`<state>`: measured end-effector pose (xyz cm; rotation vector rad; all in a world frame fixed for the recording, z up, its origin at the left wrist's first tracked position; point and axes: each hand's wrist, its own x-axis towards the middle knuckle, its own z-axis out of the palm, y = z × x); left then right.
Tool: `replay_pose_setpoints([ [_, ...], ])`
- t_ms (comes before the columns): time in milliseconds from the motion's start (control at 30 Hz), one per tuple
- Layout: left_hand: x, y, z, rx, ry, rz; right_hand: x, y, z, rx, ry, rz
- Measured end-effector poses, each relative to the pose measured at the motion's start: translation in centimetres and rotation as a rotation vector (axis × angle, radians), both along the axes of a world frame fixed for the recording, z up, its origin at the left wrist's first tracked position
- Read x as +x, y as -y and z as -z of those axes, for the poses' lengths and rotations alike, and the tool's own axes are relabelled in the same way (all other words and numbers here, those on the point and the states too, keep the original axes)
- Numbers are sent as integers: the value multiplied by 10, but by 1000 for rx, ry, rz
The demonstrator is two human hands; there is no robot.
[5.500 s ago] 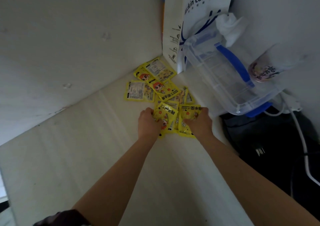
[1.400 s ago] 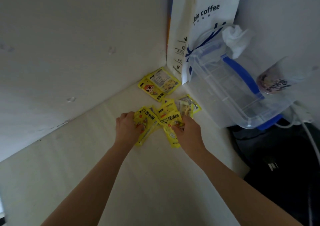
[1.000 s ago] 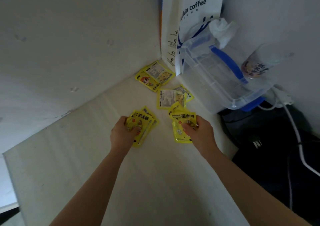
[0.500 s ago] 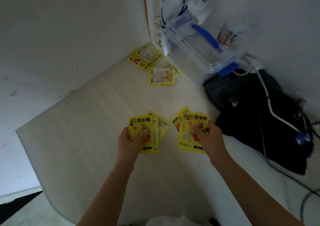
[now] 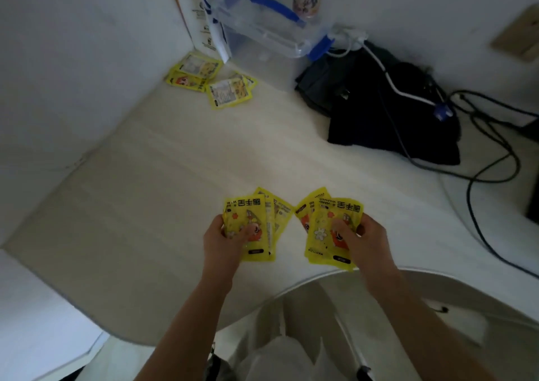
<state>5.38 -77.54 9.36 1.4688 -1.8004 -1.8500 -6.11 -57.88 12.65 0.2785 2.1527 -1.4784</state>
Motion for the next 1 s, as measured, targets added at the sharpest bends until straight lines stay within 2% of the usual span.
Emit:
replay_pose_setpoints([
  [233,40,-36,3,1,33,190,94,-55,12,44,25,190],
  [500,47,-80,-4,-54,-15,415,159,-117,3,14,25,391],
  [800,82,-180,-3,-21,-11,680,234,-199,-1,-17,17,612],
  [1000,125,-255,-10,7,-5,722,294,-272,-1,-30,-4,715],
])
